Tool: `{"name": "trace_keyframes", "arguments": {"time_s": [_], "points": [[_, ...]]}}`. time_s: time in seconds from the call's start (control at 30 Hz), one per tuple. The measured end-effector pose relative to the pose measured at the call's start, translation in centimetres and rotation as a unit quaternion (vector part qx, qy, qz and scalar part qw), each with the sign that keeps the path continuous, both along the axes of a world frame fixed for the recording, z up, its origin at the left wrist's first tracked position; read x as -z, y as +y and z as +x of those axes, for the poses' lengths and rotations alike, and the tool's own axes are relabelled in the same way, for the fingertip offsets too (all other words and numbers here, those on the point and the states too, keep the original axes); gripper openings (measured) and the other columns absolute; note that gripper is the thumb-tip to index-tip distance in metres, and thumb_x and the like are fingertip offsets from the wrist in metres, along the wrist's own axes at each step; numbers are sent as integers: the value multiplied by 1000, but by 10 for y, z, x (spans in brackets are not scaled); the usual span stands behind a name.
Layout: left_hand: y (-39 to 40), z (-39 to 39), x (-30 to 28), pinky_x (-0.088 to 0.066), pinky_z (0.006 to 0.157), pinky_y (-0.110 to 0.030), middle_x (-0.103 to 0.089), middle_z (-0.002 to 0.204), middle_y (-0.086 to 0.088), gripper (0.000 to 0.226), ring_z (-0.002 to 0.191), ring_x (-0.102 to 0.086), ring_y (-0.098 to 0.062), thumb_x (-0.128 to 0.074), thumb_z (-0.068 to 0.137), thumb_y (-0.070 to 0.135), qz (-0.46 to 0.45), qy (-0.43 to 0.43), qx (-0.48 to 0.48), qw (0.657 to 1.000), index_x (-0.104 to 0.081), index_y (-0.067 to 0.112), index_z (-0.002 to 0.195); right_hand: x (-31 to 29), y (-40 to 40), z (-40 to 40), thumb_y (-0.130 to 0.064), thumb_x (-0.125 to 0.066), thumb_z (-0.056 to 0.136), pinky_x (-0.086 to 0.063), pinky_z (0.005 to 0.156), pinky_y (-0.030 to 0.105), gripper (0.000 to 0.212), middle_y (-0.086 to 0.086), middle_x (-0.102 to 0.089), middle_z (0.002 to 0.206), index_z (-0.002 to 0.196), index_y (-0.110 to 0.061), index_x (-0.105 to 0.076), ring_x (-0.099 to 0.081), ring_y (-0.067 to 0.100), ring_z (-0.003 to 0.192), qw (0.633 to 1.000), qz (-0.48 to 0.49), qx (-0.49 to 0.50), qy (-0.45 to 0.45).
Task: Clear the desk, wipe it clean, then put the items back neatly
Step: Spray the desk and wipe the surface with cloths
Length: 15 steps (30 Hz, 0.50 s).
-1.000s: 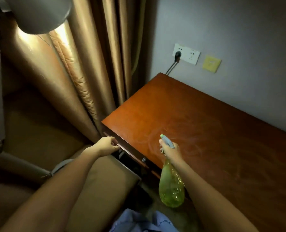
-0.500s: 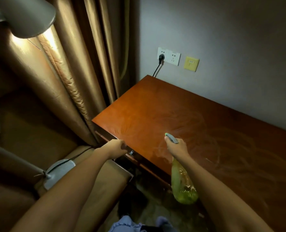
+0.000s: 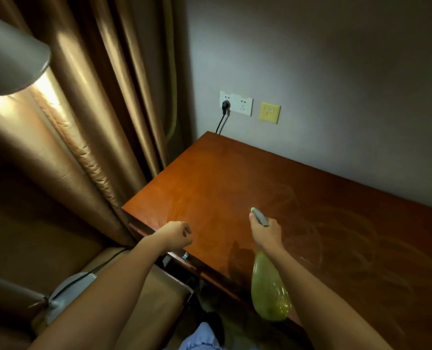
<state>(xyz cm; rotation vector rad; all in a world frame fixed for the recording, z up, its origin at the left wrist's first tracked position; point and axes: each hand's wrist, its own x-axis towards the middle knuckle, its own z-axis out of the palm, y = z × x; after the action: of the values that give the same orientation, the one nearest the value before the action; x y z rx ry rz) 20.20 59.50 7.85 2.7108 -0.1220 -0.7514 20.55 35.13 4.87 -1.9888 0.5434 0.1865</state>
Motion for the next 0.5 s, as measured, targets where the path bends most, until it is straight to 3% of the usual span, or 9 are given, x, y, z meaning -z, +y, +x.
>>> {"name": "trace_keyframes", "arguments": {"time_s": [0.13,0.3,0.43,0.5], "points": [[-17,34,-1,-47,88,-29,-56,122,-2,37,107,-55,-19,-50,95,31,-3,-16,26,1000,-52,14,128,16,-7,25,-53,-50,91,-43,50,28,50,7,-64,83,98,-5,-62,-57,16,60,996,-4,50,77],[-21,81,1,-45,87,-26,-56,123,-3,37,109,-55,-19,-51,95,30,-5,-29,38,999,-52,13,128,10,-17,70,-48,-55,91,-41,54,24,47,10,-65,96,107,-3,-58,-58,15,71,994,57,44,80],[-14,120,8,-45,85,-24,-56,123,-2,36,109,-55,-17,-51,96,30,-14,-23,29,999,-51,14,128,7,-20,112,-47,-52,92,-39,50,21,40,5,-61,85,97,-7,-57,-53,12,63,996,50,61,41],[-10,137,13,-42,79,-21,-56,122,-1,36,106,-55,-16,-52,95,30,-20,-16,21,999,-52,15,128,9,-16,130,-51,-50,92,-41,54,25,42,2,-56,78,89,-9,-52,-54,14,64,995,7,72,63]]}}
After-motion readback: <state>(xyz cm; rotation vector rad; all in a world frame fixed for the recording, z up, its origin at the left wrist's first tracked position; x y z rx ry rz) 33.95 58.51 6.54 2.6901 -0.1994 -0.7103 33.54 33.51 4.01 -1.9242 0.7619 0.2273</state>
